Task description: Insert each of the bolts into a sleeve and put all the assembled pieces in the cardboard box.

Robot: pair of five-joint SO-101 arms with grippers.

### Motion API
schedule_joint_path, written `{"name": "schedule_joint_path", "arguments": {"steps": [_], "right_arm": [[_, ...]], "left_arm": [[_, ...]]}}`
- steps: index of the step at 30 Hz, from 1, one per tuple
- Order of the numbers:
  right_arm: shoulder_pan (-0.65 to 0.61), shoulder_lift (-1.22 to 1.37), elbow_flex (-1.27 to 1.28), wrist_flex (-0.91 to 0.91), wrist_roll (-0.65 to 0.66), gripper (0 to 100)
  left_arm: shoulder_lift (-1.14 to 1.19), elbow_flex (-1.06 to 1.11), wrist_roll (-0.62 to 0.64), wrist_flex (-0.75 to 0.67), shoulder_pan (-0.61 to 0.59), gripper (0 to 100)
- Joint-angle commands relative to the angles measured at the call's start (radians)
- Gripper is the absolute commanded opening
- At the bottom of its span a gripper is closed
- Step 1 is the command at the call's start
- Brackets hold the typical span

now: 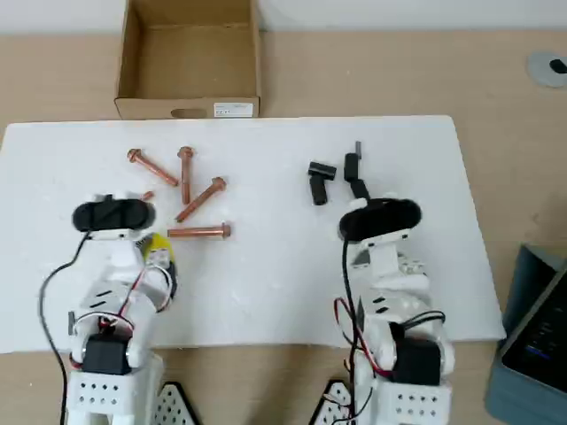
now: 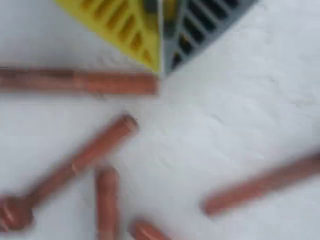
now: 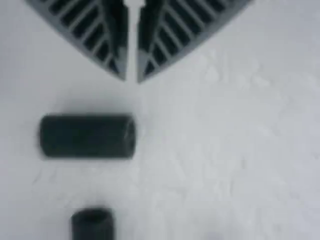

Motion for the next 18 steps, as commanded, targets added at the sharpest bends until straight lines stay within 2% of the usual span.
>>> {"name": "schedule_joint_path", "arguments": {"steps": [1,5,12,18], "right_arm": [[0.008,-0.051,-0.133,0.040,-0.005,0.9],[0.013,0.147,-0.257,0.040,-0.011,0.9],[0.013,0.621,-0.616,0.043,-0.069,0.9],[0.015,0.992,-0.943,0.178,-0.075,0.9]], "left_arm": [[0.001,-0.106,-0.002,0.008,-0.057,1],[0.001,-0.160,-0.003,0.091,-0.066,1],[0.005,-0.269,-0.003,0.198,-0.069,1],[0.197,-0.416,-0.097,0.207,-0.095,0]]}}
